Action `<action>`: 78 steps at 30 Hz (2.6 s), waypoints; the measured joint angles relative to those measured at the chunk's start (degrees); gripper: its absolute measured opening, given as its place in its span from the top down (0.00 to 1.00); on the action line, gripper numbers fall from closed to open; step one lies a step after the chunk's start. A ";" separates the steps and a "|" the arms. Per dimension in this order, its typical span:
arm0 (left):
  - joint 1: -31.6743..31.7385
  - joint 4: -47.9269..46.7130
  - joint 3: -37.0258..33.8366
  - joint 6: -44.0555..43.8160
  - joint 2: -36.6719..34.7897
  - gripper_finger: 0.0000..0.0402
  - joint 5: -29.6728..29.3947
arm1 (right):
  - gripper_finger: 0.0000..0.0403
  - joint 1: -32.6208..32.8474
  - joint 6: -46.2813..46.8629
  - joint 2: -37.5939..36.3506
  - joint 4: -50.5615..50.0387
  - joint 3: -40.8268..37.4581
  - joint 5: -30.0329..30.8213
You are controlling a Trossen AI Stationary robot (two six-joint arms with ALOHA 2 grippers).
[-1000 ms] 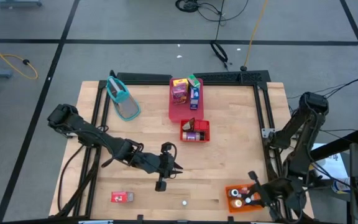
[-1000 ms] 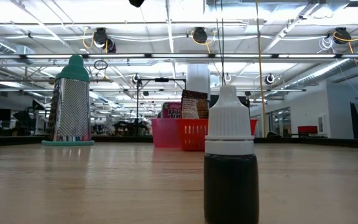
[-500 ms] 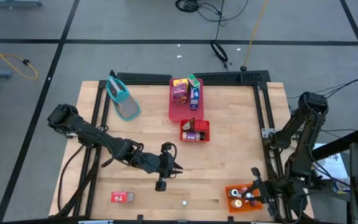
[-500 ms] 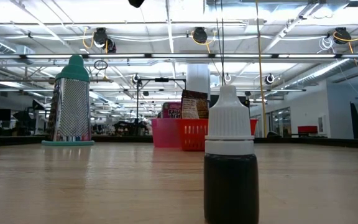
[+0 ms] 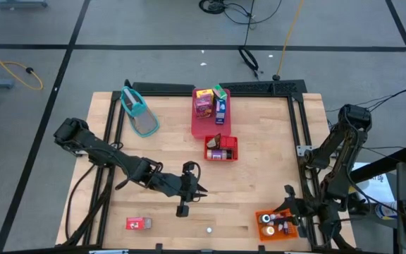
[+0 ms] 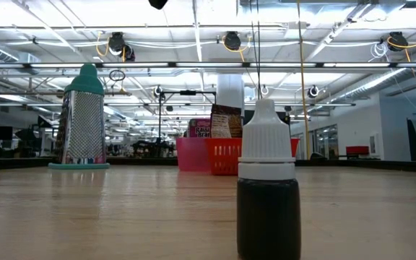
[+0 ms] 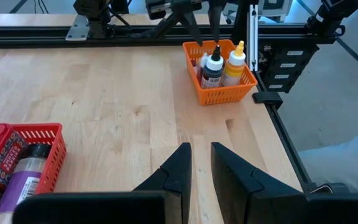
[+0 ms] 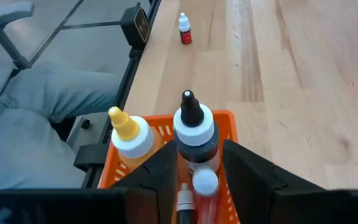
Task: Pick & Place Kitchen Items
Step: Put the red food coloring bottle into the orange bin
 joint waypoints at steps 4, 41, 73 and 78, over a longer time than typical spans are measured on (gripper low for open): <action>0.00 0.00 0.00 -0.11 0.00 0.86 0.00 | 0.67 0.00 0.64 0.00 0.24 -0.32 0.00; -7.66 13.56 -0.05 -3.41 19.68 0.53 3.88 | 0.68 -6.20 -28.32 -6.01 16.95 -0.36 7.30; -8.76 23.65 -0.15 -6.28 29.19 0.46 3.01 | 0.68 -10.09 -30.02 -5.97 16.64 -0.36 7.23; -8.61 23.77 -0.09 -6.91 30.07 0.46 2.04 | 0.68 -10.29 -30.02 -5.97 16.62 -0.36 7.24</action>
